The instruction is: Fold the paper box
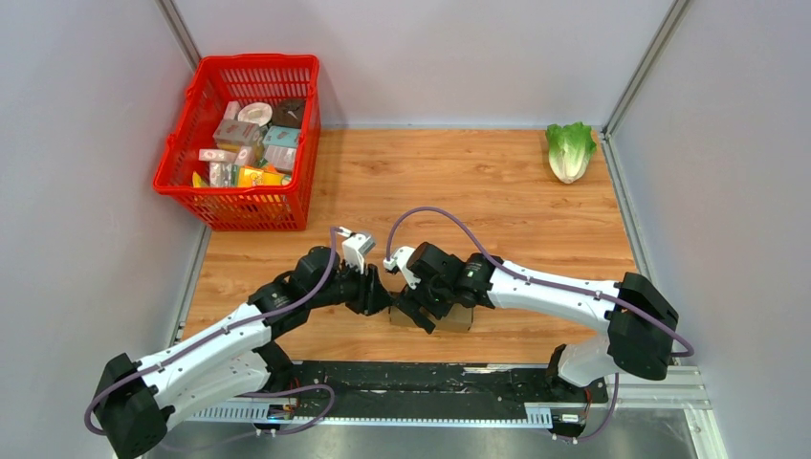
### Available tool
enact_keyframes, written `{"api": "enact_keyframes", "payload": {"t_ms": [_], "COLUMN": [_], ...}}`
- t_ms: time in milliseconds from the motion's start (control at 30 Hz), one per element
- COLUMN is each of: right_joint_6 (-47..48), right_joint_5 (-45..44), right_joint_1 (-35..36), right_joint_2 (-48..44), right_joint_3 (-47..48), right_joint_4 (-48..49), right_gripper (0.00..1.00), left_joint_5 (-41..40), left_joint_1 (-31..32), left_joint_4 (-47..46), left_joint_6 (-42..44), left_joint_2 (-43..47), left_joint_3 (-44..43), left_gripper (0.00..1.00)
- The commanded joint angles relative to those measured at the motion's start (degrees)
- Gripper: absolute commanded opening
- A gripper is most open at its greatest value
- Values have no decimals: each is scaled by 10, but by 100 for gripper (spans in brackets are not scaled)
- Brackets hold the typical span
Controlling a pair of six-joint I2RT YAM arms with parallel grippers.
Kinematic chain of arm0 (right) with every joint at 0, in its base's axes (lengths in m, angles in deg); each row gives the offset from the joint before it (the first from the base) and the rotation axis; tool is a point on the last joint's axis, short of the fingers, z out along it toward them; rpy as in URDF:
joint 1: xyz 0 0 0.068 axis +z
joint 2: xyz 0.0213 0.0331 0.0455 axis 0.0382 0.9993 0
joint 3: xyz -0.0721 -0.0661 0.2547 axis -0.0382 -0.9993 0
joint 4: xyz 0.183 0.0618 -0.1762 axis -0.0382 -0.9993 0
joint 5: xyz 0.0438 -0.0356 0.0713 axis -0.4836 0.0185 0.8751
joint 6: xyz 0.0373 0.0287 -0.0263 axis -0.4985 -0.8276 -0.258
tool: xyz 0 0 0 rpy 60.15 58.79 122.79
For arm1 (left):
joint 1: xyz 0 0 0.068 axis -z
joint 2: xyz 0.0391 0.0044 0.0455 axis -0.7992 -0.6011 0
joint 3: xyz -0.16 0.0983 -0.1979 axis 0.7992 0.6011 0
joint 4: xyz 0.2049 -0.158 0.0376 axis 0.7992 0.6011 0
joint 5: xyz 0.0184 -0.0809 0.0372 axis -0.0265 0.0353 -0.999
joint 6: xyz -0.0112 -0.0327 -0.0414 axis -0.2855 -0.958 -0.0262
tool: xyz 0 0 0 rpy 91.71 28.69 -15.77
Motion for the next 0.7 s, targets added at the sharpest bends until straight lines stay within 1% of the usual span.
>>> {"api": "enact_keyframes", "payload": {"t_ms": [0,67,200,400,467,567,633,667], "right_joint_6": [-4,-4,-5,-4,-4,-5,-4,-5], "right_joint_5": [11,12,13,16,16,17,18,19], "right_joint_1": [-1,-2,-3,-2,-2,-2,-2,-2], "right_joint_2": [-12,-12,-14,-11,-11,-12,-12,-12], "right_joint_3": [0,0,-2,-2,-2,-3,-2,-3], "right_joint_4": [22,22,23,25,25,24,24,26], "right_gripper": [83,83,83,83,83,83,83,82], "left_joint_5": [-4,-11,-18,-10,-11,-15,-22,-24], "left_joint_1": [12,22,28,30,30,30,30,30], "left_joint_4": [8,16,39,47,53,64,65,62], "left_joint_6": [13,16,17,12,15,22,24,24], "left_joint_2": [-14,-17,-16,-17,-15,-9,-4,-4], "left_joint_3": [-35,-43,-46,-49,-51,-45,-39,-38], "left_gripper": [48,50,50,49,53,55,55,52]}}
